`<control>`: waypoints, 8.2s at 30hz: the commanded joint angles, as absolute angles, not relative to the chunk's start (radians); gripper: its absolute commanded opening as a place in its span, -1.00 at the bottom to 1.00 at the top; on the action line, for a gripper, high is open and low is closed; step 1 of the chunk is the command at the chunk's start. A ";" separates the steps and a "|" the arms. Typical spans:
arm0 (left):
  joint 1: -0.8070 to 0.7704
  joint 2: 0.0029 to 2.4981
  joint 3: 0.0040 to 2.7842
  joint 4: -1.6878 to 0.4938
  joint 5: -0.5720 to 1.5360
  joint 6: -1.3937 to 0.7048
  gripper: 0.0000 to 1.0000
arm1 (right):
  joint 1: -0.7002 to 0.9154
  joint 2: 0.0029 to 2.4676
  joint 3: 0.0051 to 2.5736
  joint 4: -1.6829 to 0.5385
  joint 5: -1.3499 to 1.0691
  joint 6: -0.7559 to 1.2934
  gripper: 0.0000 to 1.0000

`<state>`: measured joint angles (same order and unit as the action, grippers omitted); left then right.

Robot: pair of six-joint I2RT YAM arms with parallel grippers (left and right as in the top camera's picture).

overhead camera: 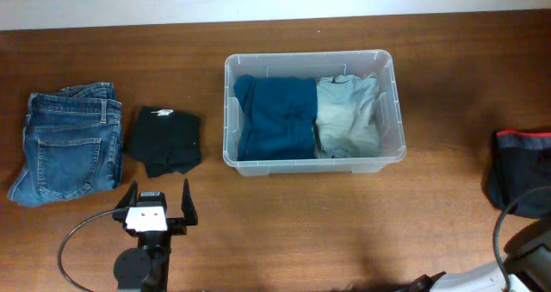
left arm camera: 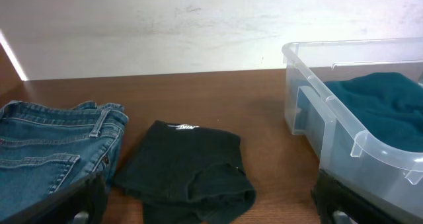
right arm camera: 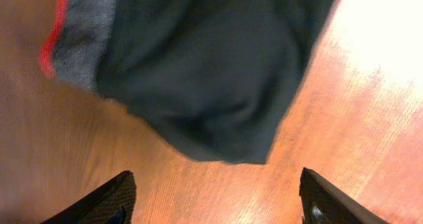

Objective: Pack container
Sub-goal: 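Move the right gripper right to the black red-trimmed garment, then grasp the black garment with red trim with the right gripper, then lift the black garment and carry it left over the container, then lower the black garment onto the grey denim and release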

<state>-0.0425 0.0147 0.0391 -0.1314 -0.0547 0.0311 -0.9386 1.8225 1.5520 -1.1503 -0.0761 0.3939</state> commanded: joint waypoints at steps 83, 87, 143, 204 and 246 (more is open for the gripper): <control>-0.038 0.007 0.032 -0.128 -0.040 0.047 0.99 | -0.958 2.150 1.724 -0.987 -0.051 0.190 0.97; -0.038 0.007 0.032 -0.128 -0.040 0.047 0.99 | -0.950 2.209 1.724 -0.981 -0.049 0.187 0.96; -0.038 0.007 0.032 -0.128 -0.040 0.047 0.99 | -0.541 1.911 2.009 -1.187 -0.189 0.176 -0.92; -0.038 0.007 0.032 -0.128 -0.041 0.047 0.99 | 0.273 1.874 2.038 -1.258 -0.440 -0.097 -0.92; -0.038 0.007 0.032 -0.128 -0.040 0.047 0.99 | 0.163 1.989 1.737 -1.017 -0.011 -0.089 -0.91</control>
<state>-0.0425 0.0147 0.0391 -0.1314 -0.0547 0.0311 0.1631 1.9823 1.7412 -1.0096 -0.0414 -0.0868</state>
